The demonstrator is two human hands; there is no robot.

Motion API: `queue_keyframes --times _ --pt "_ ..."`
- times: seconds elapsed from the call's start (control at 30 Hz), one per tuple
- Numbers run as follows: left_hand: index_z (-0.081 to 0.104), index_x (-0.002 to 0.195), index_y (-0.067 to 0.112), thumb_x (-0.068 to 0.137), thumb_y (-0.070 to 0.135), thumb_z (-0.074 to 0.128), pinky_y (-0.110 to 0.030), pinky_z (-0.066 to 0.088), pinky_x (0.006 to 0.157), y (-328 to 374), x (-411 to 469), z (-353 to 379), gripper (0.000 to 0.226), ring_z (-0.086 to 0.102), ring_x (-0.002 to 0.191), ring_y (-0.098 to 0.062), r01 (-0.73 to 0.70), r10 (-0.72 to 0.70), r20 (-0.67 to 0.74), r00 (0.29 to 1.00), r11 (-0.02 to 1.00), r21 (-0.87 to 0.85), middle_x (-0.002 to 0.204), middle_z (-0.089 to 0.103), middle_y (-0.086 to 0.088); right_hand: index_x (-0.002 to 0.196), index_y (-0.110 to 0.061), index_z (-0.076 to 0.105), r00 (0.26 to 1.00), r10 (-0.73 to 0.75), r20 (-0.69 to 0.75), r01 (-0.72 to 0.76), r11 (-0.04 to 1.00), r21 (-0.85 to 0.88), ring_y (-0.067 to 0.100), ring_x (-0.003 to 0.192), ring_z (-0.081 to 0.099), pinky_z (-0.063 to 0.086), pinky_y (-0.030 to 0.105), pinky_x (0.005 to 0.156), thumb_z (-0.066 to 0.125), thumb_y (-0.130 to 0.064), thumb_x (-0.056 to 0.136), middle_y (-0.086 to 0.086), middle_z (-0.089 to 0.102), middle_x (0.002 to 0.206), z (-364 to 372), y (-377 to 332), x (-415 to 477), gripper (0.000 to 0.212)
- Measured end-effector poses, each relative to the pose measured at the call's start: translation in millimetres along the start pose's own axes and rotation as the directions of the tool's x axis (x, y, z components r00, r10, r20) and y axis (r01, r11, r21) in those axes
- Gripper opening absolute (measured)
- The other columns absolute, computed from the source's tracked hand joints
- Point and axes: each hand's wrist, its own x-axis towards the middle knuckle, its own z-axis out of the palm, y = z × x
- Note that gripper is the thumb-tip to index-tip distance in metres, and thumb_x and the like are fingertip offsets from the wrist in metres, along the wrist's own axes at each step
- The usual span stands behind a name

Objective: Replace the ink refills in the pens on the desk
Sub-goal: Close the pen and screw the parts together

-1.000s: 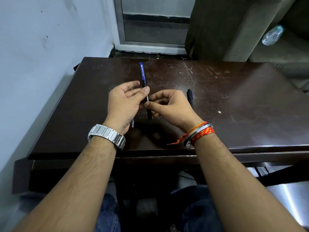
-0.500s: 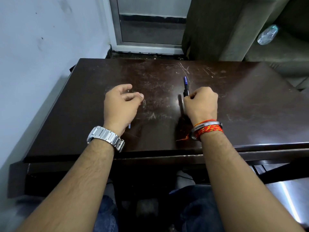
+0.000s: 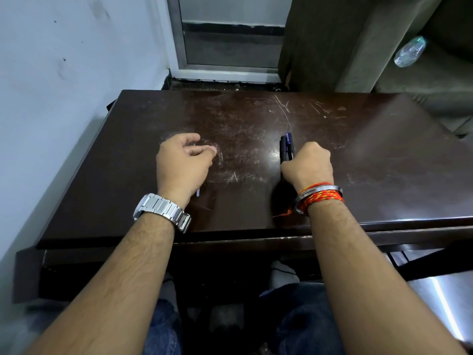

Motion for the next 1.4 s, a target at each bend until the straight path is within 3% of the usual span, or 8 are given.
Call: queue_keyframes --times 0.1,0.37,0.7,0.93,1.03,1.13,1.3,1.4 --pt "0.068 0.113 0.015 0.080 0.022 0.078 -0.024 0.058 0.069 -1 1 0 0.036 0.074 0.064 -0.004 0.005 -0.005 -0.019 1.000 1.000 -0.002 0.079 0.078 0.007 0.109 -0.003 0.065 0.999 -0.027 0.045 0.027 1.000 -0.004 0.039 0.096 0.065 0.048 0.033 0.073 0.065 -0.011 0.083 0.020 0.064 0.110 3 -1 2 0.028" --pt "0.070 0.111 0.013 0.080 0.021 0.077 -0.024 0.057 0.070 -4 3 1 0.033 0.074 0.064 -0.004 -0.001 0.002 -0.020 1.000 1.000 0.013 0.080 0.078 0.006 0.105 -0.008 0.070 0.994 -0.063 0.094 0.063 0.998 0.006 0.037 0.099 0.066 0.056 0.036 0.089 0.061 -0.010 0.083 0.020 0.065 0.112 9 -5 0 0.024" --pt "0.072 0.105 0.016 0.081 0.018 0.075 -0.018 0.052 0.056 -2 3 -1 0.024 0.072 0.059 -0.003 0.018 -0.017 -0.070 0.997 1.000 0.019 0.076 0.076 0.007 0.110 -0.009 0.070 0.986 -0.100 0.135 0.102 0.995 -0.006 0.034 0.101 0.066 0.056 0.034 0.087 0.065 -0.010 0.082 0.018 0.064 0.115 9 -8 -3 0.028" --pt "0.068 0.082 0.025 0.079 0.013 0.069 -0.028 0.061 0.066 -4 6 -2 0.012 0.073 0.058 -0.007 0.080 -0.076 -0.113 0.991 0.996 0.034 0.068 0.075 0.005 0.107 -0.007 0.069 0.980 -0.112 0.163 0.114 0.993 -0.001 0.034 0.097 0.066 0.058 0.041 0.086 0.064 -0.009 0.082 0.017 0.064 0.112 9 -11 -6 0.026" --pt "0.074 0.091 0.018 0.073 0.013 0.066 -0.038 0.062 0.080 -6 9 -4 0.021 0.076 0.077 -0.019 0.124 -0.112 -0.135 0.984 0.989 0.083 0.078 0.077 -0.001 0.108 -0.006 0.068 0.978 -0.117 0.173 0.119 0.993 -0.003 0.034 0.095 0.066 0.059 0.041 0.084 0.064 -0.010 0.081 0.017 0.064 0.110 9 -12 -8 0.027" --pt "0.076 0.094 0.017 0.069 0.013 0.063 -0.039 0.062 0.080 -6 10 -6 0.029 0.075 0.080 -0.023 0.157 -0.136 -0.169 0.976 0.981 0.117 0.082 0.077 -0.001 0.109 -0.007 0.067 0.980 -0.116 0.159 0.119 0.993 -0.006 0.034 0.097 0.065 0.058 0.040 0.082 0.061 -0.012 0.081 0.016 0.063 0.111 10 -14 -8 0.029" --pt "0.073 0.080 0.020 0.065 0.007 0.062 -0.030 0.062 0.069 -2 8 -13 0.023 0.074 0.071 -0.020 0.177 -0.141 -0.245 0.959 0.975 0.131 0.070 0.074 0.000 0.110 -0.009 0.065 0.986 -0.099 0.133 0.100 0.995 0.003 0.034 0.094 0.064 0.052 0.036 0.075 0.056 -0.016 0.082 0.016 0.064 0.110 11 -15 -8 0.031" --pt "0.070 0.078 0.022 0.067 0.004 0.066 -0.012 0.047 0.051 1 7 -17 0.021 0.067 0.064 -0.004 0.173 -0.116 -0.299 0.947 0.969 0.174 0.060 0.066 0.011 0.111 -0.009 0.064 0.991 -0.084 0.103 0.083 0.996 0.013 0.038 0.098 0.062 0.051 0.038 0.080 0.052 -0.018 0.083 0.017 0.064 0.112 10 -15 -8 0.032"
